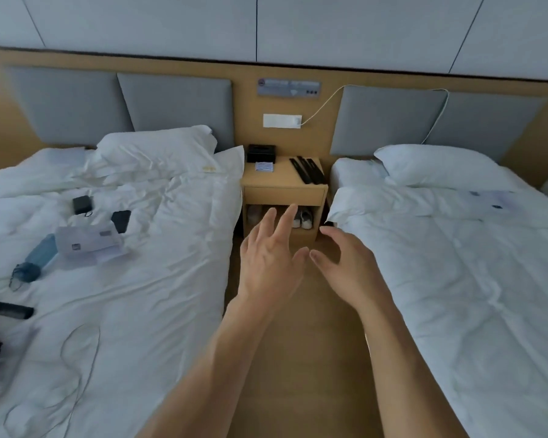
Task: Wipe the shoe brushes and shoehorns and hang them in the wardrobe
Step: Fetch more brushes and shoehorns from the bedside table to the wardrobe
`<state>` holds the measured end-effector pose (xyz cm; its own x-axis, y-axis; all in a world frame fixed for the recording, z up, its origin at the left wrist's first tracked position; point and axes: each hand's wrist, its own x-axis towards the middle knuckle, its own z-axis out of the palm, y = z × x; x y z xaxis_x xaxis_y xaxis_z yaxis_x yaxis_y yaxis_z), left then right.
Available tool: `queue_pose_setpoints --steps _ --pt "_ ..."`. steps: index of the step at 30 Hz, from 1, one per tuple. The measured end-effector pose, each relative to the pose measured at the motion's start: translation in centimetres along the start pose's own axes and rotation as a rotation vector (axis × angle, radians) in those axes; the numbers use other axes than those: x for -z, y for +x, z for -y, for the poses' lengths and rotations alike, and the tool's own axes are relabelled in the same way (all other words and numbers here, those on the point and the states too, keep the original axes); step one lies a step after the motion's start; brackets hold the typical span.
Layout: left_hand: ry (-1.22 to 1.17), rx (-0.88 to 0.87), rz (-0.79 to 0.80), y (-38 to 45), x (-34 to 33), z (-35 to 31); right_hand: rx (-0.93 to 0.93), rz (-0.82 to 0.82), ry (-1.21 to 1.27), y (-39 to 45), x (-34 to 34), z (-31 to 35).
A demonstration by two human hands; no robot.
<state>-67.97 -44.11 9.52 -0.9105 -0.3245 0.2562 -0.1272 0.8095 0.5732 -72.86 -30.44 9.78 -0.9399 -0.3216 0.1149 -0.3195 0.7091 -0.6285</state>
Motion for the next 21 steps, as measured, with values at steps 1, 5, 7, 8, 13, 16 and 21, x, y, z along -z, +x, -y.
queue_pose_setpoints --steps 1,5,7,8,13,16,21 --pt "-0.005 -0.016 0.007 2.0 -0.3 0.3 -0.012 -0.016 -0.006 1.6 -0.1 0.0" --pt "-0.018 -0.059 0.052 8.2 -2.1 1.4 -0.077 -0.032 0.004 6.4 -1.1 -0.9" --pt "-0.031 -0.072 0.086 11.6 -3.5 2.0 -0.117 -0.042 -0.004 9.4 -1.6 -1.8" --pt "-0.031 -0.075 0.099 13.2 -4.2 2.3 -0.130 -0.043 -0.008 11.0 -1.9 -2.3" --pt "-0.002 -0.072 0.107 21.5 -7.9 3.8 -0.141 -0.031 0.008 20.2 -3.6 -4.9" --pt "0.024 -0.048 0.102 27.3 -9.8 4.8 -0.123 -0.011 0.038 27.1 -4.6 -6.3" --pt "0.047 -0.014 0.078 37.9 -12.4 4.9 -0.068 0.063 0.044 39.1 -4.4 -7.2"
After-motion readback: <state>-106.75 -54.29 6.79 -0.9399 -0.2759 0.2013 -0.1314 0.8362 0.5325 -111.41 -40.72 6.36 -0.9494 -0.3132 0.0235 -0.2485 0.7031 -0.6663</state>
